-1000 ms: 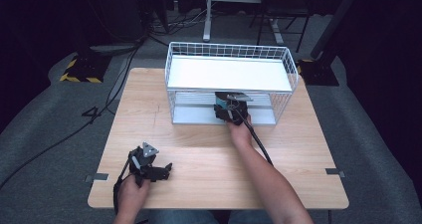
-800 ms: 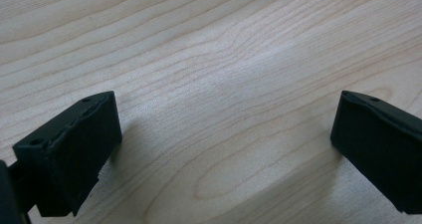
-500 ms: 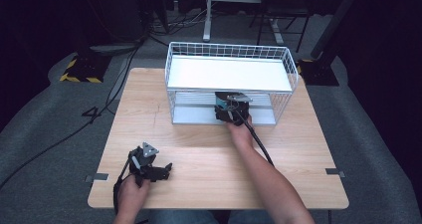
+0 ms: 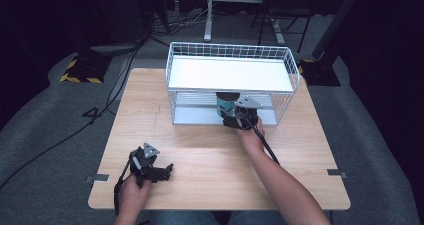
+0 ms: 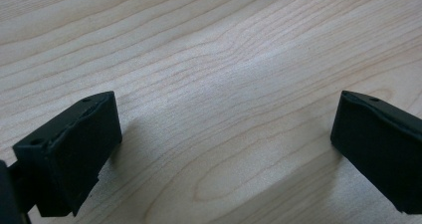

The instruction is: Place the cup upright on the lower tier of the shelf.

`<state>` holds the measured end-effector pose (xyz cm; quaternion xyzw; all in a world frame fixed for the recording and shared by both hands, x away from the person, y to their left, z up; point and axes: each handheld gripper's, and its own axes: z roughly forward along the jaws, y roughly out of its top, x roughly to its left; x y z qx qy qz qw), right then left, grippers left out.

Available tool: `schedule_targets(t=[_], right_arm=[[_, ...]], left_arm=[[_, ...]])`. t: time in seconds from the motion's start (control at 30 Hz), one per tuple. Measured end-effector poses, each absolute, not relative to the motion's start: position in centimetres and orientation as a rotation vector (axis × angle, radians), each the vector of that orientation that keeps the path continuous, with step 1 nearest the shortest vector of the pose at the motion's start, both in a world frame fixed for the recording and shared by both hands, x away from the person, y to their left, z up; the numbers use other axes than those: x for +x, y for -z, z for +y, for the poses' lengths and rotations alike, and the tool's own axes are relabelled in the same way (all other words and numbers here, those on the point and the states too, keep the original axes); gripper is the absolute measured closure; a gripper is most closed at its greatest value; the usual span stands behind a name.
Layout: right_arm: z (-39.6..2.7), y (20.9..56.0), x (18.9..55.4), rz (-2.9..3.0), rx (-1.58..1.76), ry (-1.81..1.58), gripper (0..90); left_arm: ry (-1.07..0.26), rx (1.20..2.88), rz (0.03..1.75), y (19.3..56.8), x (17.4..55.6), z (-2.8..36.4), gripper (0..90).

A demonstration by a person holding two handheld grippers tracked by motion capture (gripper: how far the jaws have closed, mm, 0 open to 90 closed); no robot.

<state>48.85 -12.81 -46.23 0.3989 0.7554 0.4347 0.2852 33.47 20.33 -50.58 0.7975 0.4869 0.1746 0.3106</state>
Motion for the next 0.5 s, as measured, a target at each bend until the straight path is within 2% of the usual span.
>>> schedule_targets(t=[0.5], right_arm=[[-17.9,43.5,45.3,2.107,1.075,-1.243,15.4]], left_arm=[[-0.462,2.104,1.288,50.6,33.4,20.3,0.0]])
